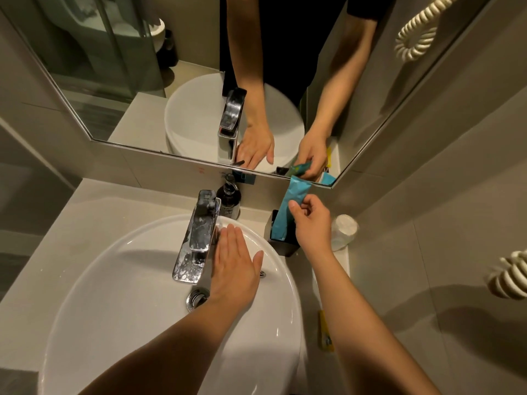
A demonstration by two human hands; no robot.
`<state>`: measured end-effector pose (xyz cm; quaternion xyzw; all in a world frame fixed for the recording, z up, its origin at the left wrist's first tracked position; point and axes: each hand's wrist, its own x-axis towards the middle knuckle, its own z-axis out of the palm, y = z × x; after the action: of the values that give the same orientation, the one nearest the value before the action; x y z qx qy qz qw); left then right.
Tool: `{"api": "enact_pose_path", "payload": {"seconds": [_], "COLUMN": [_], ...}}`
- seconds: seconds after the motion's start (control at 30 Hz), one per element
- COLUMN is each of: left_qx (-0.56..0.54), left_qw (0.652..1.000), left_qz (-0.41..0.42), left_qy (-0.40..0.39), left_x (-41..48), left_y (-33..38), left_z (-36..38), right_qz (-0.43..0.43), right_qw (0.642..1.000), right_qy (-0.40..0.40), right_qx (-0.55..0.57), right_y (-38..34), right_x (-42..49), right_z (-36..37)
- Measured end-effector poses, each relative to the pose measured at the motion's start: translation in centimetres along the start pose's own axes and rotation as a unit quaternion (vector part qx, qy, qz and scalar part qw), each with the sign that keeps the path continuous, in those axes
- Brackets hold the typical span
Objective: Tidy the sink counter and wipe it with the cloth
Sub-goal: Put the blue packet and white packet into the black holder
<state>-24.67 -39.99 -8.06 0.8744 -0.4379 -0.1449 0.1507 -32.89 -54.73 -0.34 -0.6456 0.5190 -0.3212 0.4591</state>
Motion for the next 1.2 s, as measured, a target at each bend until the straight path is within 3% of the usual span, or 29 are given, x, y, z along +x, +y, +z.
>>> {"api": "enact_pose_path", "payload": {"seconds": [0.47,0.87,1.07,1.2], "left_qx": [0.008,0.025,0.029,0.029], "left_qw": [1.000,0.999,0.999,0.999], "left_qz": [-0.005,-0.006,-0.009,-0.011], "left_qy": [-0.002,-0.027,-0.022,-0.022], "left_x": [0.1,0.1,0.0,0.1], "left_y": [0.0,0.3,0.4,0.3], "left_z": [0.1,-0.4,-0.3,-0.1], "right_qz": [0.021,0.048,0.134,0.197], "right_qw": [1.000,0.997,0.985,0.971], "right_qy": [-0.013,0.059,0.110,0.103], "right_qx": [0.002,0.030,-0.020,-0.084], "right_y": [1.5,3.2,7.8,10.7], "right_x": [1.2,-1.6,-6.0,-8.6], "right_z": [1.0,-2.9,-7.5,-9.1]}}
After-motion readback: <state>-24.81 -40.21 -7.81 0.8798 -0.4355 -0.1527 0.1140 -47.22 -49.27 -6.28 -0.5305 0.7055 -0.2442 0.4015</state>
